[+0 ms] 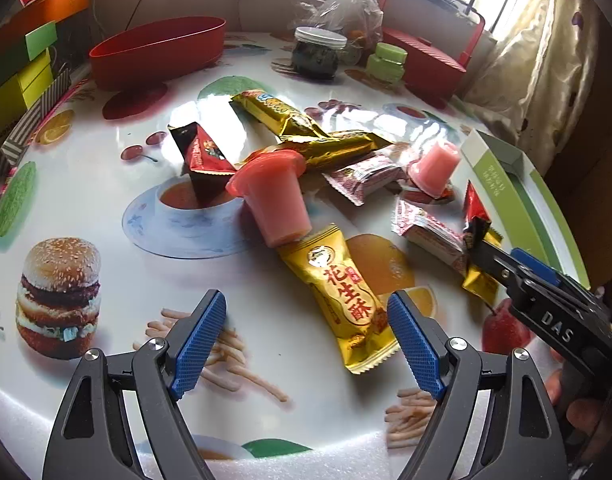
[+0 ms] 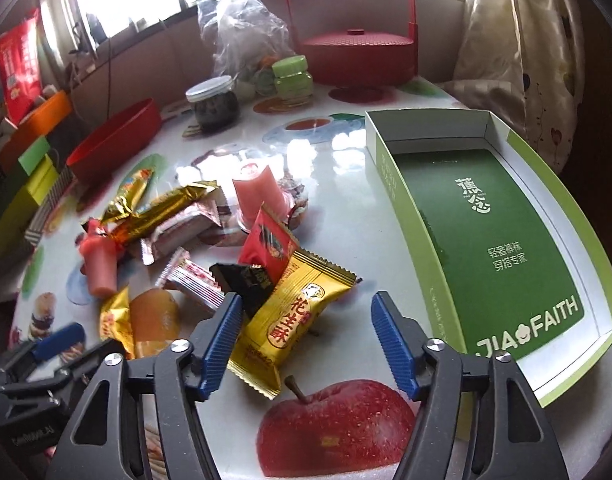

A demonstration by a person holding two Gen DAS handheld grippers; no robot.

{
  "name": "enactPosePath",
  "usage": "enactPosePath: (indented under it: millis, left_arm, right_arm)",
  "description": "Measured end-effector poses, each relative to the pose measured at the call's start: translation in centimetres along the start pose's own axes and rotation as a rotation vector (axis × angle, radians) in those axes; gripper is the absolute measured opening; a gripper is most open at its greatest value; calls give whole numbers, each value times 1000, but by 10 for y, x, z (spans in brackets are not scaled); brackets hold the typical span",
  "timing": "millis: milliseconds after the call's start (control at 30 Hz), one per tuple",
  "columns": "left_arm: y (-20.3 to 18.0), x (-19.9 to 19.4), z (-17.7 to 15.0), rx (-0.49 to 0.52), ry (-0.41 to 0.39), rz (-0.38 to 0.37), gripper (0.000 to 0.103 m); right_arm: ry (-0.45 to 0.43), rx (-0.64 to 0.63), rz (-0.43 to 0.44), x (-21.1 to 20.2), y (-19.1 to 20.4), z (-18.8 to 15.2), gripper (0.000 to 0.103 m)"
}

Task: Organize snacks
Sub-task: 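Grasp a yellow peanut-crisp packet with the left gripper while the right grasps another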

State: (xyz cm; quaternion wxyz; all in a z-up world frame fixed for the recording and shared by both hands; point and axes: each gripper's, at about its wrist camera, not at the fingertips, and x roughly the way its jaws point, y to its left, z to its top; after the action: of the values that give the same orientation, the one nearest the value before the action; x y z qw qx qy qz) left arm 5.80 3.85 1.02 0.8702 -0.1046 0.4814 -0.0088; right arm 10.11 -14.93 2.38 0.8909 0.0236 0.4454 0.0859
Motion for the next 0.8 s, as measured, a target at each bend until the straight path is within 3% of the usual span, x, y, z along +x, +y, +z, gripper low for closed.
enactPosePath:
  millis: [400, 533, 600, 667, 800]
  left_arm:
    - [4, -1, -2, 14, -15, 20, 82]
    - [4, -2, -2, 29, -18, 16, 74]
    - [3, -4, -3, 32, -21, 4, 63]
    - [2, -5, -3, 39, -19, -22, 51]
    - [-1, -7, -3, 50, -21, -25, 47]
  right_arm:
    - [9, -31, -59, -4, -4, -11, 50]
    - [7, -45, -75, -4, -3, -12, 43]
    - [4, -38, -79, -5, -5, -11, 33]
    - [3, -32, -85, -6, -7, -11, 30]
    - [3, -32, -83, -9, -8, -14, 27]
